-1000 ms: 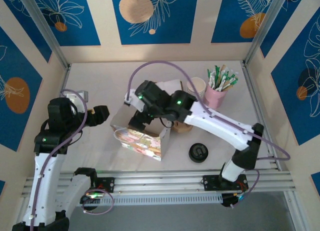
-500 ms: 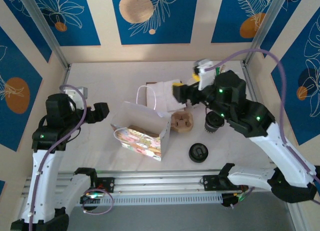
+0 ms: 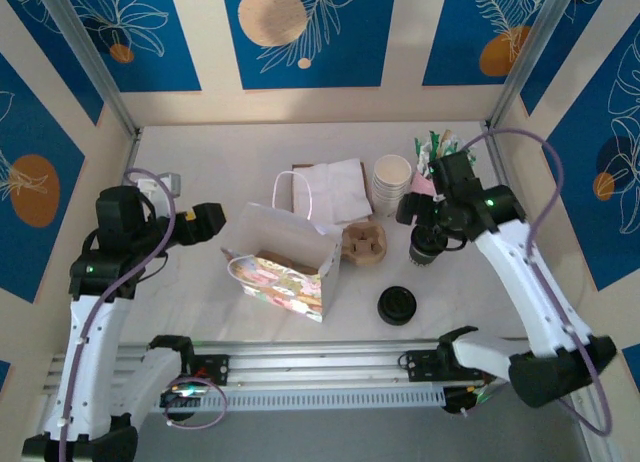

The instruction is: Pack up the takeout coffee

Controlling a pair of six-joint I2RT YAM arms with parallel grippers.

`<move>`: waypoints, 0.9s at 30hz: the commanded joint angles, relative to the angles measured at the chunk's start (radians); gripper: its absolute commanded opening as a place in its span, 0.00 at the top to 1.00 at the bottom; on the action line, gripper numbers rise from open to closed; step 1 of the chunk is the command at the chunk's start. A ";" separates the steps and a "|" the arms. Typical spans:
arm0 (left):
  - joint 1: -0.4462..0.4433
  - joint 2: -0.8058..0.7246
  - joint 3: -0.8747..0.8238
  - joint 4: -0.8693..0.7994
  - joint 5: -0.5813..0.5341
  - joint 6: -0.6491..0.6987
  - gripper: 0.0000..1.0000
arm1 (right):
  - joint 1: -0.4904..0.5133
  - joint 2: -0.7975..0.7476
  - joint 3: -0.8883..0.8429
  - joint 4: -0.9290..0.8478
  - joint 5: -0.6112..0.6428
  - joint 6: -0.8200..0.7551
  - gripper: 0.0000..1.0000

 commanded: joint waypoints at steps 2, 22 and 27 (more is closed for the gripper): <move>-0.005 0.003 0.017 -0.042 0.038 0.045 0.07 | -0.110 0.008 -0.107 -0.025 -0.138 0.011 0.06; -0.005 0.007 -0.009 -0.102 0.012 0.123 0.07 | -0.177 0.157 -0.134 0.149 -0.107 -0.155 0.03; -0.005 0.004 -0.020 -0.102 -0.003 0.124 0.07 | -0.178 0.190 -0.136 0.126 -0.052 -0.151 0.09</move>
